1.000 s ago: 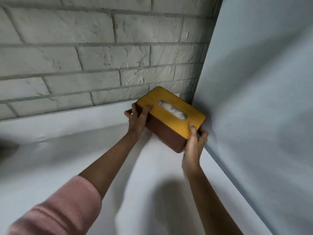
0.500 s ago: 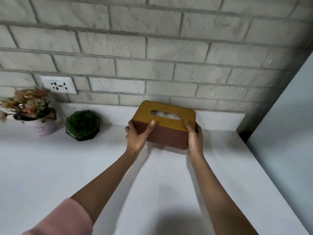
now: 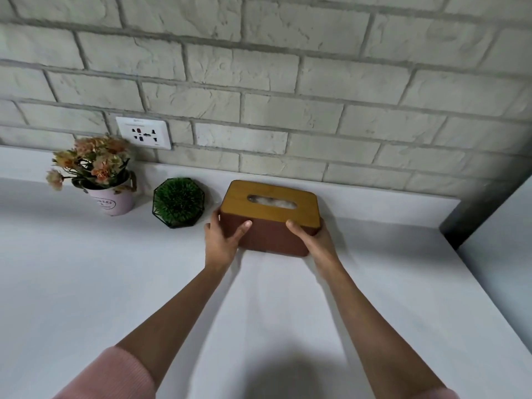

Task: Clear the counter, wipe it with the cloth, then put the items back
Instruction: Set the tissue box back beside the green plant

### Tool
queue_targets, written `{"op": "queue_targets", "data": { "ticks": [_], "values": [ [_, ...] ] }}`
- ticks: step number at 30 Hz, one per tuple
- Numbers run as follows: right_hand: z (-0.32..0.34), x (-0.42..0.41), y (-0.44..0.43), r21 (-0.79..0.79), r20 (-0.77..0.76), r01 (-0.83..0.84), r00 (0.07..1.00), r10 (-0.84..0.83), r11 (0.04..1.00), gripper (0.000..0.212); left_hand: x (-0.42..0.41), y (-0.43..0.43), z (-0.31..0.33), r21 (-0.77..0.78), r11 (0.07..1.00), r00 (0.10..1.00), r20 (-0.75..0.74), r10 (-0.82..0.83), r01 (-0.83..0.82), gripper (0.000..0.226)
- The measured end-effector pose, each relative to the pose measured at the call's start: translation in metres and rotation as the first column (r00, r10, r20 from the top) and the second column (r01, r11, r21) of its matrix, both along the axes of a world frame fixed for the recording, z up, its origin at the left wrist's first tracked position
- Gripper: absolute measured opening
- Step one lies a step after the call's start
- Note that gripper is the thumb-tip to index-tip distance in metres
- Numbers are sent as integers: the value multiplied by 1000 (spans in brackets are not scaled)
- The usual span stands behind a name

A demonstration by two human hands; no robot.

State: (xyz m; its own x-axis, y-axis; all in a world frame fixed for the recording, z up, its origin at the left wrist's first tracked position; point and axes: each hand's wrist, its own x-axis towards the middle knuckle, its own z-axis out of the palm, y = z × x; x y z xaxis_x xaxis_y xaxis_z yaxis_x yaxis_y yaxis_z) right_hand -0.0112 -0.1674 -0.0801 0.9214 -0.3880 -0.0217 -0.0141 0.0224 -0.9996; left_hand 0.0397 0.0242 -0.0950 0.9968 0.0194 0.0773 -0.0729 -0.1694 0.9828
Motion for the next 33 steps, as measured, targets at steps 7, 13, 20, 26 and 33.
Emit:
{"op": "queue_targets", "data": {
  "ticks": [7, 13, 20, 26, 33],
  "values": [
    [-13, 5, -7, -73, -21, -38, 999, 36, 997, 89, -2, 4, -10, 17, 1000, 1000, 7, 3, -3, 68],
    [-16, 22, -18, -179, -61, -44, 998, 34, 983, 97, 6, 3, -10, 29, 1000, 1000, 25, 10, -10, 66],
    [-26, 34, -20, -171, -54, -17, 999, 8, 985, 94, 17, 3, -8, 36, 999, 1000, 29, 4, -5, 57],
    [-28, 38, -22, -128, -40, -32, 999, 27, 991, 90, 22, 2, -10, 73, 997, 1000, 29, 8, -10, 57],
    [-25, 31, -15, -177, -55, 33, 998, -44, 984, 87, 14, 10, -2, 148, 988, 999, -17, -31, 33, 57]
  ]
}}
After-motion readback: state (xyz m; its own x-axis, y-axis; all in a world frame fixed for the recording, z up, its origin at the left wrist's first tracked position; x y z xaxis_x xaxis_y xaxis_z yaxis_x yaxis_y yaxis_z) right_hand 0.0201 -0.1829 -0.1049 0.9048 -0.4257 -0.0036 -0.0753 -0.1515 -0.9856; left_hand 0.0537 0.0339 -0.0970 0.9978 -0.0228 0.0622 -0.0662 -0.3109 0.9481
